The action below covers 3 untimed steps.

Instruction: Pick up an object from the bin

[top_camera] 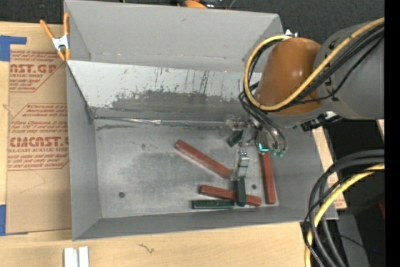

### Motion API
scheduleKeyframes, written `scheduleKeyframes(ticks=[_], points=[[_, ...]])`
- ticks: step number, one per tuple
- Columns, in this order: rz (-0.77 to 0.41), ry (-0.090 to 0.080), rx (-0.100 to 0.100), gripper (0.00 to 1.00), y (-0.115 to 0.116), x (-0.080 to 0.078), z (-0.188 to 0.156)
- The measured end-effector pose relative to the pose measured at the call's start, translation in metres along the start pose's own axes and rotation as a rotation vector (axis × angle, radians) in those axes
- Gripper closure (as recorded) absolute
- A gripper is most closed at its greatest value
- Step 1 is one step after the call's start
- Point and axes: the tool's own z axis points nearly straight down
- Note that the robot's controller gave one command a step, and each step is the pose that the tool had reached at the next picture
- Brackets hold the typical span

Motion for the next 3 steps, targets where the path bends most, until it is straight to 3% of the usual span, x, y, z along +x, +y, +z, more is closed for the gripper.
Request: scheduleKeyframes(ticks=[1,2,3], points=[[0.032,-0.003,-0.003,0.00,0.061,-0.012,0.070],[0.036,-0.008,-0.001,1.00,0.057,-0.014,0.066],[-0.066,-0.016,0.001,1.00,0.061,0.002,-0.086]])
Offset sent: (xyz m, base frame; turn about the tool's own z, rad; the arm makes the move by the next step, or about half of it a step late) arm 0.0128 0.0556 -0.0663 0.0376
